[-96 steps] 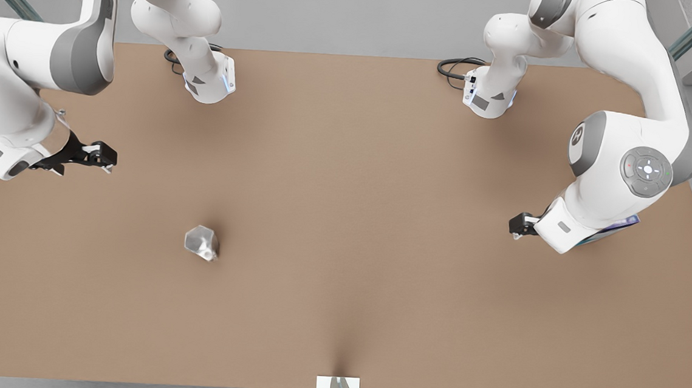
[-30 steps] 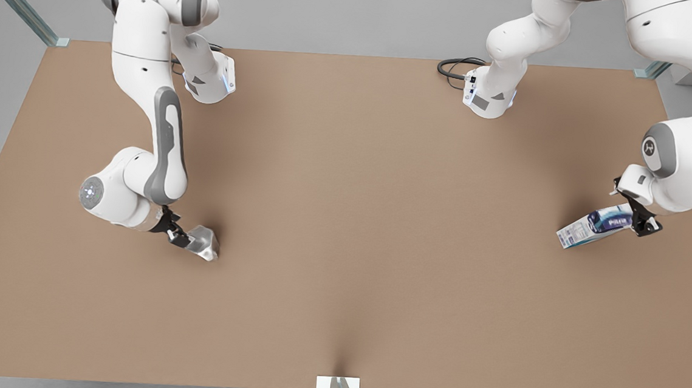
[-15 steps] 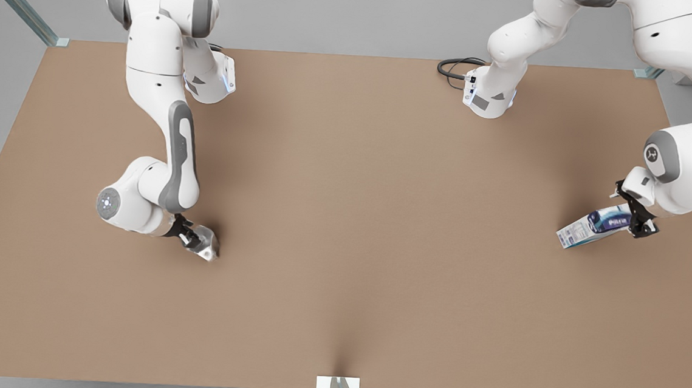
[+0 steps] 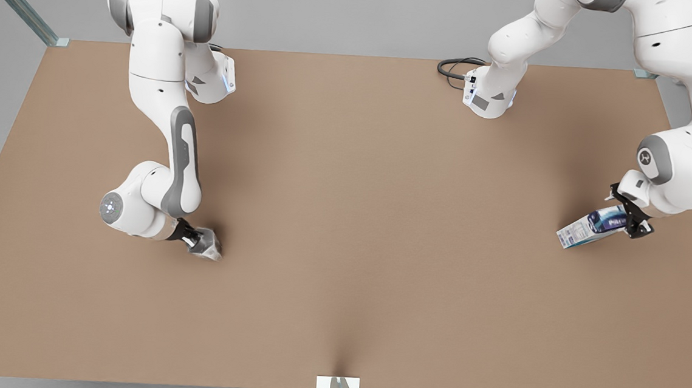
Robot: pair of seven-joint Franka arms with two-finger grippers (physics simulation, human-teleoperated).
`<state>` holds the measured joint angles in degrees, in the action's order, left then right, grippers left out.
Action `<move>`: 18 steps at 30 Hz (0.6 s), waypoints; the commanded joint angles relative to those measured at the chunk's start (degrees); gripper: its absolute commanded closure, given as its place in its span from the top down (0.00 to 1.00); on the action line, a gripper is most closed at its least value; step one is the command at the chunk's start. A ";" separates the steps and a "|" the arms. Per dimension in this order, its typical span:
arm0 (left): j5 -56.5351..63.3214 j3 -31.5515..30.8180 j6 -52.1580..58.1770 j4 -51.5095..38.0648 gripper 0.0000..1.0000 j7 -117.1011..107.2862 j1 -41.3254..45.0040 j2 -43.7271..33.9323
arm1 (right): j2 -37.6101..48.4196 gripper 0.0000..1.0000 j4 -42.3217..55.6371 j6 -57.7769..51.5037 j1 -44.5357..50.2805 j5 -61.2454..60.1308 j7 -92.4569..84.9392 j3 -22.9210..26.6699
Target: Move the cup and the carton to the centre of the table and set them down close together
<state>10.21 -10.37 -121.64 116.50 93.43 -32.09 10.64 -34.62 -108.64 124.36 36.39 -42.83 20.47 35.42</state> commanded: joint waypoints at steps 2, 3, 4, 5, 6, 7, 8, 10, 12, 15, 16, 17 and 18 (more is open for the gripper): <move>0.08 0.00 -0.44 0.39 1.00 0.00 0.01 0.26 | 0.26 0.21 0.71 -0.44 -0.53 0.29 -0.16 -0.18; 0.08 0.00 -0.97 0.92 1.00 0.00 -0.07 0.43 | 1.13 0.21 0.88 -0.53 -0.44 0.29 0.01 -0.35; -0.01 0.00 -2.02 1.54 1.00 0.00 -0.07 0.61 | 1.49 0.21 1.84 -0.79 -0.35 0.29 -0.07 -0.70; 0.08 0.00 -2.90 1.89 1.00 0.00 -0.07 0.96 | 1.93 0.21 3.87 -3.16 0.17 0.20 0.01 -0.70; -0.01 0.00 -3.08 2.15 1.00 0.00 -0.08 0.96 | 2.10 0.21 6.59 -3.25 0.35 0.29 0.72 -2.29; -0.01 0.00 -3.08 2.24 0.99 0.00 -0.08 0.96 | 1.49 0.21 9.84 -3.60 1.14 0.20 0.80 -3.16; -0.01 0.00 -3.17 2.33 0.74 0.00 -0.16 0.96 | -0.18 0.21 14.32 -3.69 2.10 0.29 0.80 -4.48; -0.01 0.00 -3.08 2.42 0.46 0.35 -0.07 0.79 | -6.42 0.21 24.77 -4.13 4.66 0.11 0.98 -4.48; 0.08 0.00 -3.08 2.42 0.46 0.35 0.01 0.79 | -11.61 0.21 34.89 -5.62 5.01 -1.12 1.07 -4.57; -0.01 0.00 -3.08 2.42 0.46 0.35 0.01 0.79 | -21.01 0.21 46.67 -5.18 6.85 -6.04 6.69 -4.40; -0.01 0.00 -3.08 2.42 0.46 0.35 0.01 0.79 | -23.30 0.21 48.52 -4.57 8.34 -6.74 7.57 -3.26; -0.01 -0.09 -2.81 2.42 0.46 0.35 0.01 0.70 | -24.79 0.21 51.15 -4.48 8.52 -6.83 7.74 -2.73; 0.08 -0.27 -2.38 2.24 0.46 0.44 0.45 0.17 | -27.08 0.21 54.40 -3.87 8.70 -7.18 7.75 -2.02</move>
<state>7.42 -11.45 -124.88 118.56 94.06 -31.97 10.30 -62.28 -53.71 122.17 45.09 -50.23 27.94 33.40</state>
